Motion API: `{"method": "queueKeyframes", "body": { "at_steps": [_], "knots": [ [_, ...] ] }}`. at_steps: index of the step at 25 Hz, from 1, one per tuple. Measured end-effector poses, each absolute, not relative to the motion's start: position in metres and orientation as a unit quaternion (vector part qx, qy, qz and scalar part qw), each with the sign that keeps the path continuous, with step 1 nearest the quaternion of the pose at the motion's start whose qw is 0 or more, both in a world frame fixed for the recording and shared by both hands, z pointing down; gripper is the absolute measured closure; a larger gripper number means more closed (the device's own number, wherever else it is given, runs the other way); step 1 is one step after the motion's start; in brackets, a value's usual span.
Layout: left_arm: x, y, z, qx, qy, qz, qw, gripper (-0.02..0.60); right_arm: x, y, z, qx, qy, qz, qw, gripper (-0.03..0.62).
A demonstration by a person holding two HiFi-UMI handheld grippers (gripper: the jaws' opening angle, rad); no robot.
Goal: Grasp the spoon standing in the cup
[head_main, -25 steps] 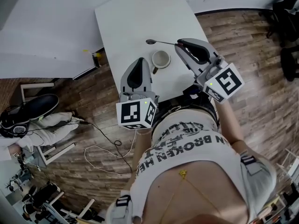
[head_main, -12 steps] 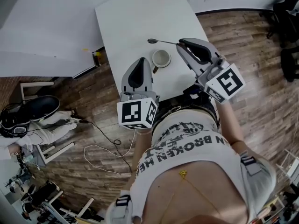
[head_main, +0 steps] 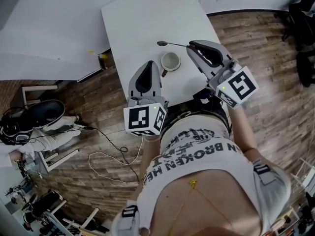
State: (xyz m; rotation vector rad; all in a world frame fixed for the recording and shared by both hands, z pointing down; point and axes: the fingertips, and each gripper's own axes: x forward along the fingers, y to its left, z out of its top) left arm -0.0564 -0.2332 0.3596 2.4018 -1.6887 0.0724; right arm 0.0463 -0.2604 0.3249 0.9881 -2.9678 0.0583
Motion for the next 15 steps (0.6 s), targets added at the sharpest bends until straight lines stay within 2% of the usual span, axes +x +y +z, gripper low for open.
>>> {"method": "queueKeyframes", "body": {
  "at_steps": [15],
  "knots": [
    [-0.058,-0.23,0.366,0.812,-0.572,0.026,0.108,0.586,0.045,-0.26,0.339,0.315,-0.948,0.018,0.033,0.549]
  ]
}}
